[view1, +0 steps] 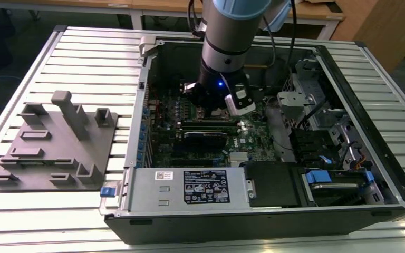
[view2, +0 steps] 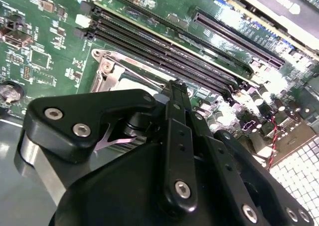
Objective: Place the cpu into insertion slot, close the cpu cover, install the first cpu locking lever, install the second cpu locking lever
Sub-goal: 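Install the second cpu locking lever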
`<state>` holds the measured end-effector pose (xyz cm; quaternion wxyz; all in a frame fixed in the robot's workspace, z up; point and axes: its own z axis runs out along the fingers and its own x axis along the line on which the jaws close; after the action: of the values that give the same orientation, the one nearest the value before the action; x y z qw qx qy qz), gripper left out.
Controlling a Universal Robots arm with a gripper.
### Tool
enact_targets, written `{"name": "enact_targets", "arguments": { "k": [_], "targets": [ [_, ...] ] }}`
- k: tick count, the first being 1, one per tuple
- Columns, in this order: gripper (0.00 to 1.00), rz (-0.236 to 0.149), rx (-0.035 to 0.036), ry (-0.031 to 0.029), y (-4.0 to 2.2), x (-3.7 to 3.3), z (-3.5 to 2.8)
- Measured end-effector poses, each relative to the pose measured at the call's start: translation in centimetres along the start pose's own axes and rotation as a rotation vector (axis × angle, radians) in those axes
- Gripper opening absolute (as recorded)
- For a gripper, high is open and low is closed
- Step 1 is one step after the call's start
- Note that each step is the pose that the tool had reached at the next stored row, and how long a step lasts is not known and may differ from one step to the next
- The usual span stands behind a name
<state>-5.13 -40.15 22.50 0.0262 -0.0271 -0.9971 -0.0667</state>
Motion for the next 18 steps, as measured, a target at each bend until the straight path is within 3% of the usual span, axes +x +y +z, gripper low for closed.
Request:
{"name": "enact_targets", "arguments": {
  "k": [15, 18],
  "targets": [
    [0.10, -0.001, -0.0230, 0.0045, -0.56, 1.73, 1.11],
    [0.10, -0.002, -0.0307, 0.0051, -0.69, 1.89, 1.42]
  ]
}}
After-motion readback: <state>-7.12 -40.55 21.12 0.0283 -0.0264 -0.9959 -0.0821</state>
